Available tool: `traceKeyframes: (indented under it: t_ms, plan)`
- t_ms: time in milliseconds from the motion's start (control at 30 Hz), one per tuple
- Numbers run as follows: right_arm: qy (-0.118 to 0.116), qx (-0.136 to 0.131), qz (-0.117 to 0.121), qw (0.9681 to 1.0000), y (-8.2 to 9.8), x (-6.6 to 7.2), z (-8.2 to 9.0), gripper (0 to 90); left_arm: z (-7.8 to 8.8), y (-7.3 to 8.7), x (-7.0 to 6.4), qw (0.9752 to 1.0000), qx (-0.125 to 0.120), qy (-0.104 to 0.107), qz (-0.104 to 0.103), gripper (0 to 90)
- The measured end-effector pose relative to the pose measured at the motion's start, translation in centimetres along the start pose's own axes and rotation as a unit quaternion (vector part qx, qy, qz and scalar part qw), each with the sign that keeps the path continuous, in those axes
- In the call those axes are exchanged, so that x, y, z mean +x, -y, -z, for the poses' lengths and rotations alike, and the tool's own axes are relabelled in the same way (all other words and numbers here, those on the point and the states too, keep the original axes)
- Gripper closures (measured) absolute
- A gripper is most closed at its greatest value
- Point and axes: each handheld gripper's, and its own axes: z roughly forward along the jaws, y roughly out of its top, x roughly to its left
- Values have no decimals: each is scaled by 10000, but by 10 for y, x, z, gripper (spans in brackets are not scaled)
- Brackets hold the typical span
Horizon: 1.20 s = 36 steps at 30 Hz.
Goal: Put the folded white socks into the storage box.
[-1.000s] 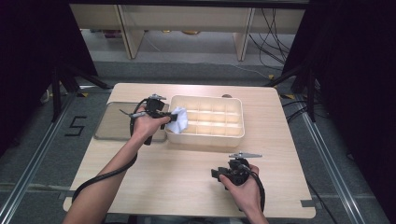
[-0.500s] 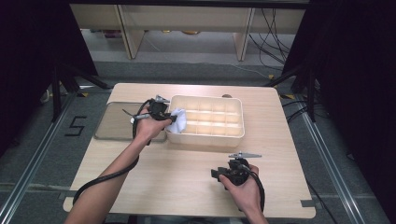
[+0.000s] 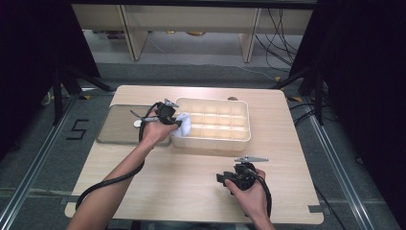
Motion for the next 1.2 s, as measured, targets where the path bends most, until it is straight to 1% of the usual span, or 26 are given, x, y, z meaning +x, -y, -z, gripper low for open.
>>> traceKeyframes:
  t_ms: [33,67,100,167,200,233,300,333,367,400,533,567,600,667,700,767,800,833,867,900,933,1000,1067,1100,1167,1200]
  plan:
    - [5,1,0,10000,0,0,0,621,0,0,0,10000,33,9,-8,745]
    - [33,86,-112,9999,0,1,1,621,0,-1,-1,10000,30,11,11,745]
    - [28,83,-109,9999,0,1,1,621,-1,-1,0,10000,41,32,15,745]
    - [27,91,-113,9999,0,1,1,621,-1,-2,-1,10000,80,9,-23,745]
    - [27,85,-128,9999,0,1,2,621,-1,-2,0,9999,142,6,-87,744]
    - [28,78,-166,9998,0,2,2,621,-1,-2,-1,9998,162,-12,-102,744]
    - [7,68,-129,9999,0,1,2,621,-2,-2,-2,9997,191,-35,-148,745]
    - [-28,7,-49,10000,0,0,1,621,-2,-2,-2,9996,227,-5,-153,744]
    - [-28,20,-65,10000,0,0,1,621,-3,-2,-2,9996,221,-44,-157,744]
    - [-23,-16,-6,10000,0,-1,1,621,-3,-2,-2,9995,263,-24,-171,744]
    - [-12,-19,-12,10000,-1,-1,0,621,-3,-2,-2,9993,330,-8,-197,744]
    - [-15,22,-77,10000,-1,0,1,621,-3,-2,-3,9992,344,-14,-207,744]
    - [-48,-16,-110,9999,0,0,1,621,-3,-2,-3,9991,367,-13,-221,745]
    - [15,43,-99,9999,-1,1,1,621,-3,-2,-3,9990,396,-18,-224,745]
    - [-18,-12,-48,10000,-1,0,1,621,-4,-2,-4,9988,426,-13,-232,745]
    - [-15,-17,-19,10000,-1,0,1,621,-4,-2,-4,9986,458,-42,-258,745]
    - [-6,13,-59,10000,-1,0,1,621,-4,-3,-4,9985,485,-35,-266,745]
    - [-4,-15,-19,10000,-1,0,1,621,-4,-3,-4,9983,516,-11,-270,745]
    - [-34,-75,-34,10000,-1,-1,0,621,-4,-3,-4,9982,527,-12,-275,746]
    - [13,-64,-38,10000,-1,0,1,621,-4,-3,-4,9981,554,-5,-276,746]
    - [-11,-39,-67,10000,-2,0,2,621,-4,-3,-4,9980,568,0,-262,746]
    - [-19,-21,-34,10000,-2,0,2,621,-5,-4,-4,9980,578,-19,-242,746]
    - [-66,-88,-85,9999,-1,0,1,621,-5,-5,-3,9978,617,-6,-257,747]
    - [-25,-69,-85,9999,-1,0,1,621,-5,-5,-3,9975,659,20,-262,747]
    - [3,-22,-57,10000,-2,0,1,621,-5,-6,-3,9972,703,3,-255,748]
    - [19,26,-89,10000,-2,1,1,621,-5,-7,-3,9970,728,9,-246,748]
